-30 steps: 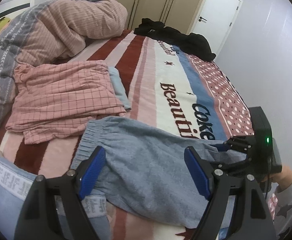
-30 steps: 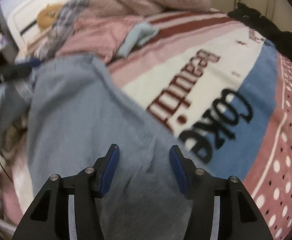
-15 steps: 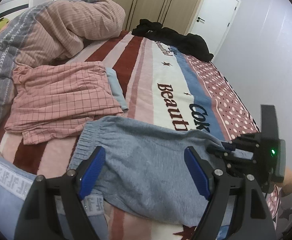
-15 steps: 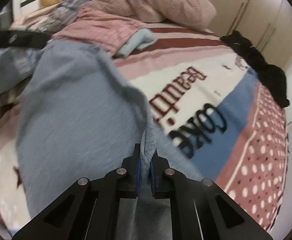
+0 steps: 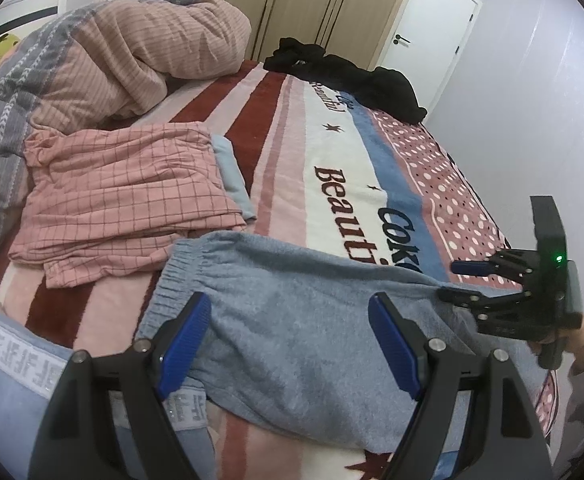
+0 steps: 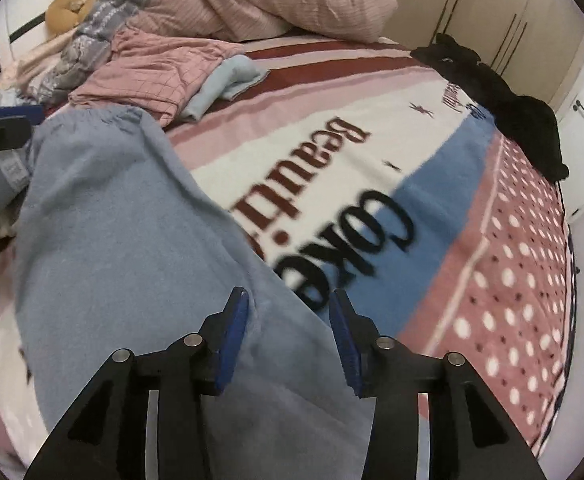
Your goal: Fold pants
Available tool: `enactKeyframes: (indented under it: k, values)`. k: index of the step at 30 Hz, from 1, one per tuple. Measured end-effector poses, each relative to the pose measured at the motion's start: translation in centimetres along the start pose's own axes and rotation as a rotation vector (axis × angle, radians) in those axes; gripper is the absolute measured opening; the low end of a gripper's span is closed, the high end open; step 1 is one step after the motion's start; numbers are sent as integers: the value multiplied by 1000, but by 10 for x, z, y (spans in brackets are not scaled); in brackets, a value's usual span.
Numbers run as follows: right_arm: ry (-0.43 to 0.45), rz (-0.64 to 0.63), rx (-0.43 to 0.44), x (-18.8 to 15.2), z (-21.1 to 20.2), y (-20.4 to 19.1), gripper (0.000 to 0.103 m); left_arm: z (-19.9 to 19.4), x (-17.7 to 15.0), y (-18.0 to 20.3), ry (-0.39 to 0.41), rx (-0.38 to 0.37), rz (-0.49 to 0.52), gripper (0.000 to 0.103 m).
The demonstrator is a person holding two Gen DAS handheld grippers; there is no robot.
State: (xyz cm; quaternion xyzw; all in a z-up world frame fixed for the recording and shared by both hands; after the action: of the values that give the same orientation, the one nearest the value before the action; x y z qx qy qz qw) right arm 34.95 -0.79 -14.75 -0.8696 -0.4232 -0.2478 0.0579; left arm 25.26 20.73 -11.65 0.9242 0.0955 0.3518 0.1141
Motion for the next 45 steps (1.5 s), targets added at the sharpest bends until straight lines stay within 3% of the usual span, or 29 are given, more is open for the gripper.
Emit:
enactKeyframes:
  k: [9,23,28,29,31,33,36,41,45]
  values:
    - [-45,29,146,-41,-6,11,44,0,-1,2,-3,1,4,78]
    - [-115,-106,172,-57,2,-14,44,4,-2,5,-10,6,5,78]
    - [-125,-151,106,-55,9,-19,43,3,-2,5,-8,4,13,78]
    - [-125,-150,101,-54,10,-20,39,3,-3,5,-8,4,15,78]
    - [-130,-167,112,-54,8,-26,10,3,-2,4,-6,1,10,78]
    - [-148,-233,75,-59,2,-37,5,3,-1,3,-6,-1,-1,78]
    - [-134,-258,38,-66,-9,-44,2,2,-1,1,-5,-2,-8,78]
    - [-30,-211,-85,-59,-30,-36,1,-3,-1,1,7,-18,-11,78]
    - [-35,-186,-177,-45,-25,-22,1,-4,-1,1,8,-18,-16,78]
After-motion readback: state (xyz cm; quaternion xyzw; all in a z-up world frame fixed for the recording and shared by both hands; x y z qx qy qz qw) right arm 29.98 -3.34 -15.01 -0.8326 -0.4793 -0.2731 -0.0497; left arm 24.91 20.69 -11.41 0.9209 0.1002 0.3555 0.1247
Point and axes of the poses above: each gripper's, at about its wrist camera, not at the fingertips, and z roughly the way its jaws point, y to its right, x to its top, the point moved 2 cm from there along z, roughly the way its jaws point, and after that the axes turned 2 degrees about -z, right-handed, at the moved point
